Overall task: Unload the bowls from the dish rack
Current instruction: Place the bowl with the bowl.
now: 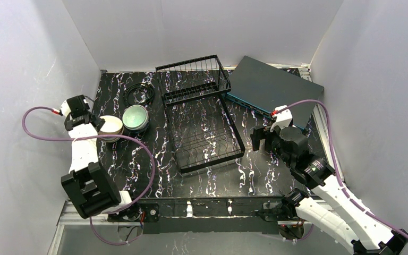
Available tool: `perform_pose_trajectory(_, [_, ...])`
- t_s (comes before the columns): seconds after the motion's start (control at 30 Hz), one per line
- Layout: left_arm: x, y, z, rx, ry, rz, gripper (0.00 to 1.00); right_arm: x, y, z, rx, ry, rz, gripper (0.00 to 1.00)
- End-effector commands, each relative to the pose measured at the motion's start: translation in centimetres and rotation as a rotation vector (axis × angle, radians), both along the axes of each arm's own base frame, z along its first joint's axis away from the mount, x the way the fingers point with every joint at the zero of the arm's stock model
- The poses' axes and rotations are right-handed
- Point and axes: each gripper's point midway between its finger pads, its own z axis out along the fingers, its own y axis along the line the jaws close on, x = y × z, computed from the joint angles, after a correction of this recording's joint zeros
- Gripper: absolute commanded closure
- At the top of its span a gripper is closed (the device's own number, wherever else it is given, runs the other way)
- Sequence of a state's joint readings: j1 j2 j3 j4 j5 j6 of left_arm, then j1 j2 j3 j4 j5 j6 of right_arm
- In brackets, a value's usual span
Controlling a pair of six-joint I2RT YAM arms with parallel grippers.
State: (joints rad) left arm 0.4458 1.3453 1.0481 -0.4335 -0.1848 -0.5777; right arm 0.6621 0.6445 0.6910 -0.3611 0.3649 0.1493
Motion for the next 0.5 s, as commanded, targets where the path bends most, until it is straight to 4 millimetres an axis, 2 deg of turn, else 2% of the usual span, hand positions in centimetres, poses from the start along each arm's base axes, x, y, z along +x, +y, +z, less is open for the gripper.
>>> perform_pose_trajectory(0.0, [-1.2, 0.1, 0.9, 0.025, -0.013, 0.032, 0.71, 0.0, -0.1, 1.7, 0.014, -0.039, 0.003, 0.01])
perform_pose_trajectory(0.1, [-1.5, 0.0, 0.1, 0.012, 0.005, 0.04, 0.79, 0.0, -0.1, 1.7, 0.012, -0.035, 0.004, 0.01])
perform_pose_trajectory(0.23, [-1.6, -0.4, -0.9, -0.016, 0.016, 0.038, 0.97, 0.0, -0.1, 1.8, 0.01, -0.028, 0.004, 0.01])
perform_pose_trajectory(0.47, [-1.4, -1.1, -1.8, -0.085, 0.009, 0.036, 1.0, -0.1, 0.0, 1.8, 0.017, -0.016, 0.002, 0.01])
